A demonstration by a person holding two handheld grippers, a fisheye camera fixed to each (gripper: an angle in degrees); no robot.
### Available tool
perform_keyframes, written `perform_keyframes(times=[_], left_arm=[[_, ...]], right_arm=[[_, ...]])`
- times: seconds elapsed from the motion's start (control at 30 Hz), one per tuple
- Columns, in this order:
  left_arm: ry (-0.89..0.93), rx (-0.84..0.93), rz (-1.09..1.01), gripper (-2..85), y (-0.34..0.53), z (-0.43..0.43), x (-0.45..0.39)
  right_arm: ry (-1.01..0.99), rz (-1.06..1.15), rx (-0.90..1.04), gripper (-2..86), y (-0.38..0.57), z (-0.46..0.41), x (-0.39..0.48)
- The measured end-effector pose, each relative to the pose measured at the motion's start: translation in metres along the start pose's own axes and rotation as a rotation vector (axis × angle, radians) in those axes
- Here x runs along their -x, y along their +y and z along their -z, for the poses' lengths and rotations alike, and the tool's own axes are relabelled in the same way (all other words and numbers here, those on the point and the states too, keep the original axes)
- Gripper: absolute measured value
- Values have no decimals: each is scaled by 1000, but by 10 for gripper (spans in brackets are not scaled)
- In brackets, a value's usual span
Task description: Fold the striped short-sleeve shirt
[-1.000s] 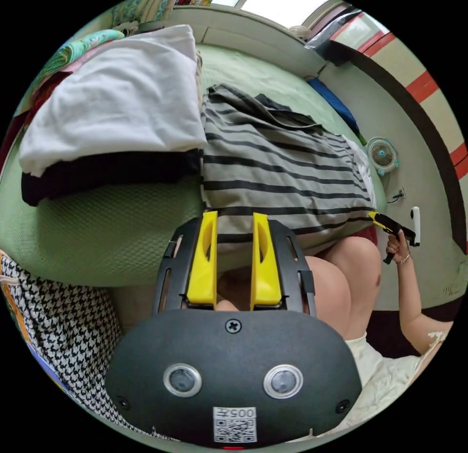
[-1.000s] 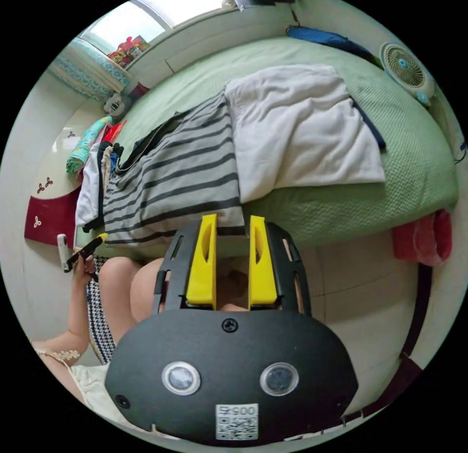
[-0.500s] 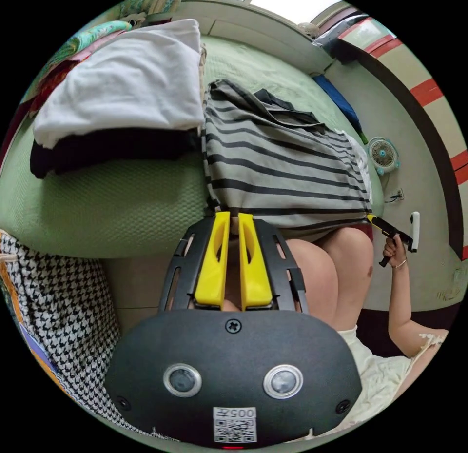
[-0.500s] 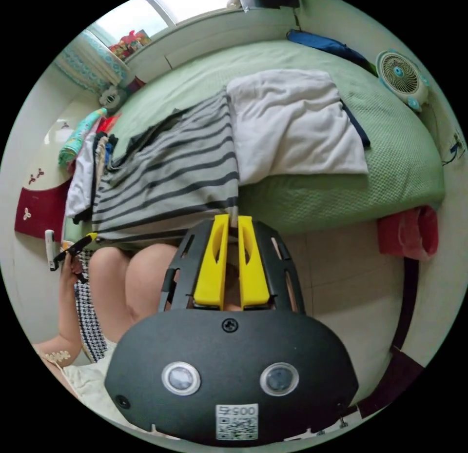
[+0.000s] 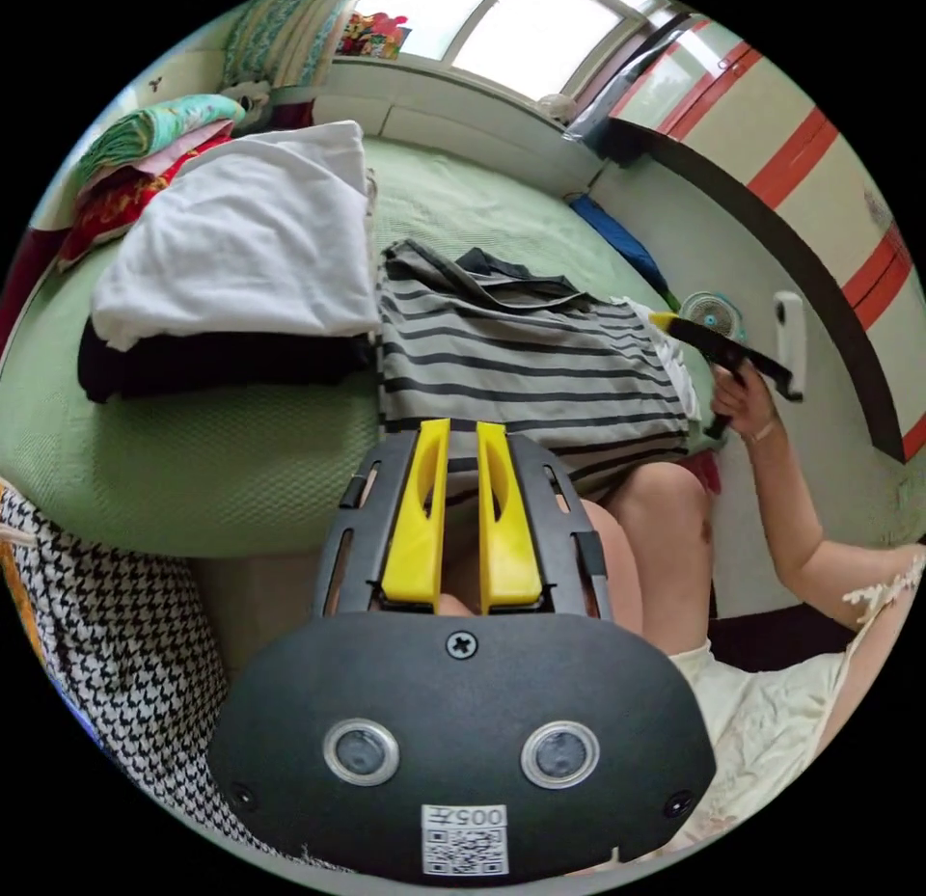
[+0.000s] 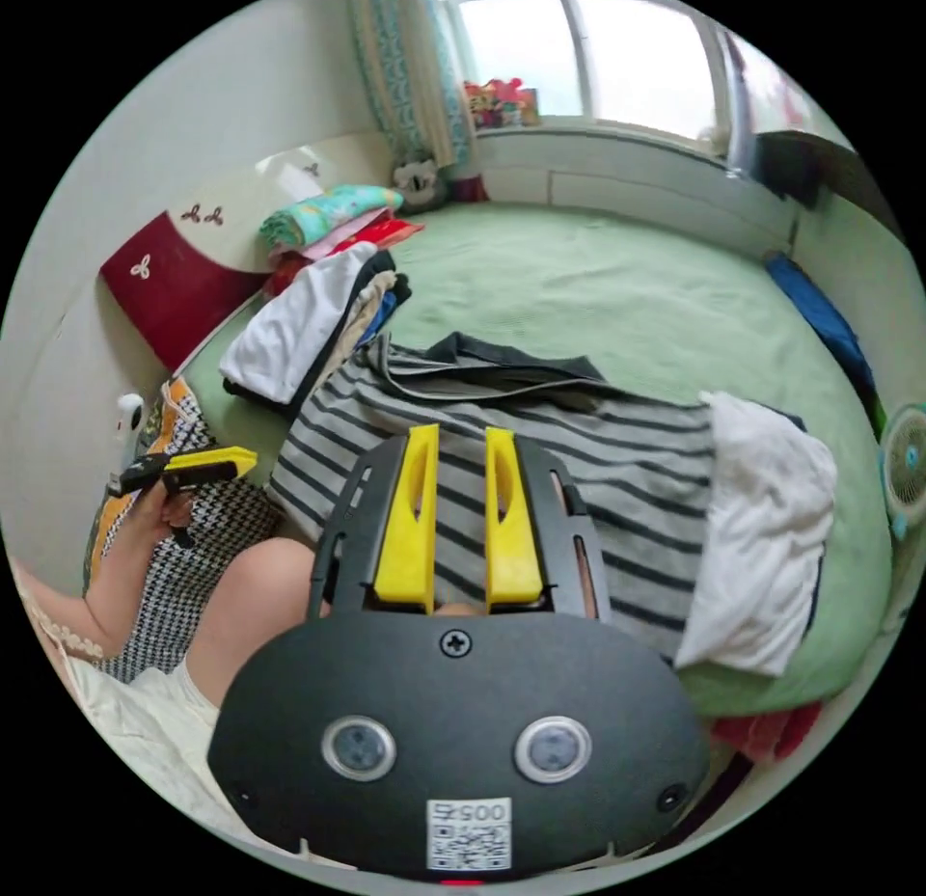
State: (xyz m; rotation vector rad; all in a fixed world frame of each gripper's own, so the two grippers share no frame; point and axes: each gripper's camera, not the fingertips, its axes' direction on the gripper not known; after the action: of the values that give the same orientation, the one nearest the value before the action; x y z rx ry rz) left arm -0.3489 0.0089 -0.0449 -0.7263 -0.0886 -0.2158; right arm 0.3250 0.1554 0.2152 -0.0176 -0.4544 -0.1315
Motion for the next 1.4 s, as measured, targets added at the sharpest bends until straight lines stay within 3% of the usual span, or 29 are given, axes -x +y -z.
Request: perform_keyframes(times=[0.13, 0.3, 0.4, 0.6, 0.73, 0.93, 1.23, 1.4], left_arm=[[4, 51, -56, 63, -8, -29, -20], [-20, 110, -75, 65, -15, -52, -31], [-16, 128, -68, 64, -16, -60, -37], [-21, 126, -63, 64, -15, -63, -60], [-33, 96, -83, 65, -14, -54, -90], [-34, 80, -163, 66, -12, -43, -152], [13, 77, -347, 77, -20, -43, -287], [16, 100, -439, 80, -19, -52, -361]], right_arm=[[37, 111, 105, 87, -49, -75, 43], [269, 443, 263, 96, -84, -160, 91], [402, 528, 280, 91, -104, -179, 94], [381, 128, 179, 94, -169, -141, 26], [271, 31, 105, 92, -144, -98, -6], [251, -36, 111, 94, -20, -31, -67], [196, -356, 123, 89, 174, 61, -181], [8, -494, 144, 96, 237, 52, -224]])
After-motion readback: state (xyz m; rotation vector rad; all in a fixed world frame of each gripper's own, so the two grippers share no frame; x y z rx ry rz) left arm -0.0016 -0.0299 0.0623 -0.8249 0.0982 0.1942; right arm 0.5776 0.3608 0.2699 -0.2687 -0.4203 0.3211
